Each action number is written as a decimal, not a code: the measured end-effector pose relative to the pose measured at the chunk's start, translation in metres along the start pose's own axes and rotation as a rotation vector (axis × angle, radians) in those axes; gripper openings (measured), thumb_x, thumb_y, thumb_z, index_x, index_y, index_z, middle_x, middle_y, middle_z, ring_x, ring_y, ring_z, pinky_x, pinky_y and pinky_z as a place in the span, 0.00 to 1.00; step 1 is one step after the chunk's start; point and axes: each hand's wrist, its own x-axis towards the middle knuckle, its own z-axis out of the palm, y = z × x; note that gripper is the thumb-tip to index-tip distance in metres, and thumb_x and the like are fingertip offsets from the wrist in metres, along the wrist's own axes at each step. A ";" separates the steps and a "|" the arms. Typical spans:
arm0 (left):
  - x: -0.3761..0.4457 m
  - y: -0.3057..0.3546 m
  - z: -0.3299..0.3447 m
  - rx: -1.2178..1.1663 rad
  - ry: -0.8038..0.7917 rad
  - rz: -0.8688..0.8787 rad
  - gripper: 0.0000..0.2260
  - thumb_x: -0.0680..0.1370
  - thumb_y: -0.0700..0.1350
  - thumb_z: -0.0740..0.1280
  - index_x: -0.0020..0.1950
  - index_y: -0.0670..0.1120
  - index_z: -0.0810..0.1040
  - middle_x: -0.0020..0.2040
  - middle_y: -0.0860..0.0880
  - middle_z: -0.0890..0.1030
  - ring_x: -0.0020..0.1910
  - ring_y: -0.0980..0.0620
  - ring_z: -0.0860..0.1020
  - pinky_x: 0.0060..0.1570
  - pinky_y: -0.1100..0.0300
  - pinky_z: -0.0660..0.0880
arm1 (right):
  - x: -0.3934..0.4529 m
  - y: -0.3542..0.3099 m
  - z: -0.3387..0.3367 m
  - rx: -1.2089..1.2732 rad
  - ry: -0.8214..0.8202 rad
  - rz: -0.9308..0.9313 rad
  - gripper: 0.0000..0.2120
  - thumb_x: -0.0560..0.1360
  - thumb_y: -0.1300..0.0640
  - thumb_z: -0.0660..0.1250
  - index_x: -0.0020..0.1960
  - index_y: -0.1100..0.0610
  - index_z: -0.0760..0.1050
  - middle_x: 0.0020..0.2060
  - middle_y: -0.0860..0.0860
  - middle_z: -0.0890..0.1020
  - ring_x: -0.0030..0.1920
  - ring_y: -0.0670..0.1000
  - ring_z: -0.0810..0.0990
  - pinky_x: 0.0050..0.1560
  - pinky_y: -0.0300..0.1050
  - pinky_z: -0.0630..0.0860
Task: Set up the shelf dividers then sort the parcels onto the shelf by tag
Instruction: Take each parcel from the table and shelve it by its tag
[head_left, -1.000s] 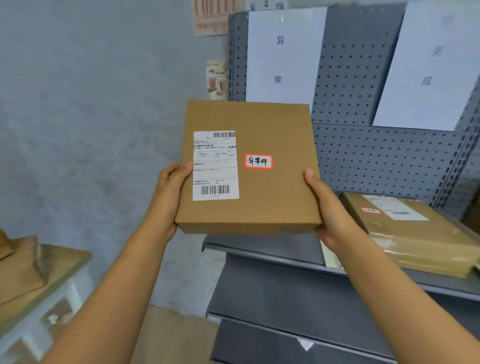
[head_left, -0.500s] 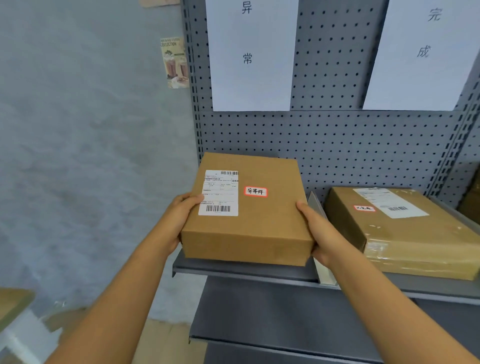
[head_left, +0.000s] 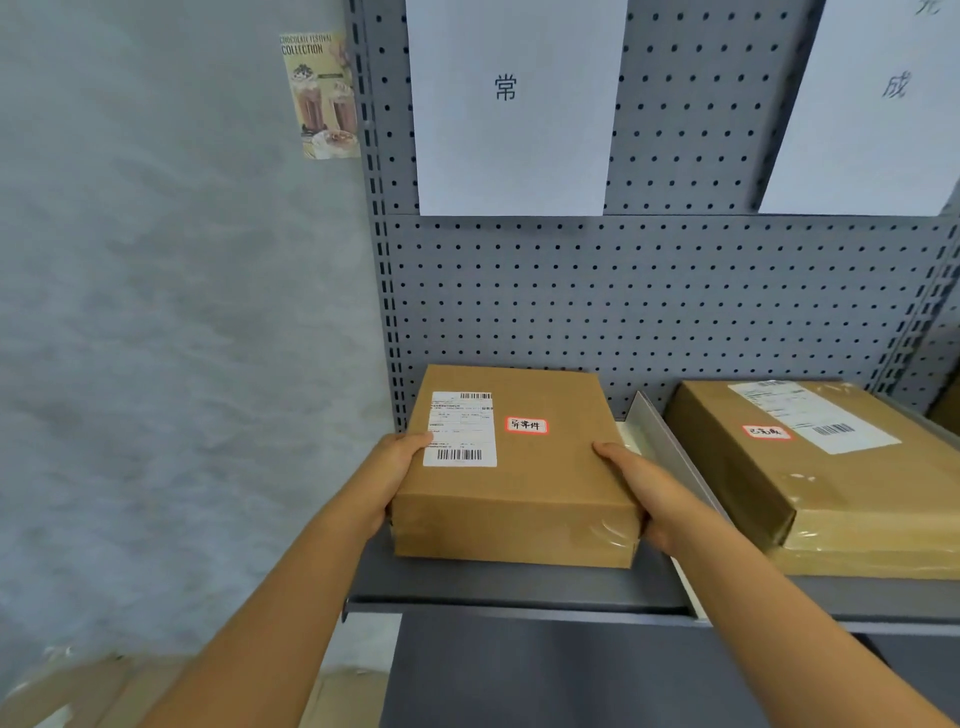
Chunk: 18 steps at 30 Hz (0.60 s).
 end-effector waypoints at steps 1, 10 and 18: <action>0.003 -0.001 0.000 0.000 0.001 -0.005 0.15 0.83 0.46 0.62 0.66 0.42 0.77 0.53 0.43 0.84 0.48 0.45 0.82 0.41 0.56 0.77 | 0.002 -0.002 0.001 -0.012 0.004 0.001 0.17 0.80 0.45 0.64 0.62 0.56 0.76 0.51 0.57 0.84 0.51 0.59 0.82 0.57 0.55 0.78; 0.024 0.001 0.000 0.157 0.024 -0.023 0.19 0.84 0.47 0.60 0.73 0.40 0.70 0.57 0.43 0.82 0.47 0.47 0.81 0.37 0.59 0.74 | 0.013 -0.008 -0.003 -0.219 -0.021 -0.004 0.28 0.80 0.42 0.63 0.73 0.59 0.67 0.62 0.59 0.80 0.58 0.59 0.80 0.63 0.56 0.77; 0.008 0.002 -0.020 0.578 0.304 0.240 0.22 0.83 0.54 0.60 0.75 0.49 0.65 0.71 0.44 0.73 0.66 0.44 0.74 0.53 0.58 0.68 | -0.003 -0.032 0.034 -0.858 0.197 -0.632 0.30 0.78 0.52 0.67 0.78 0.54 0.61 0.73 0.56 0.69 0.72 0.60 0.66 0.68 0.54 0.66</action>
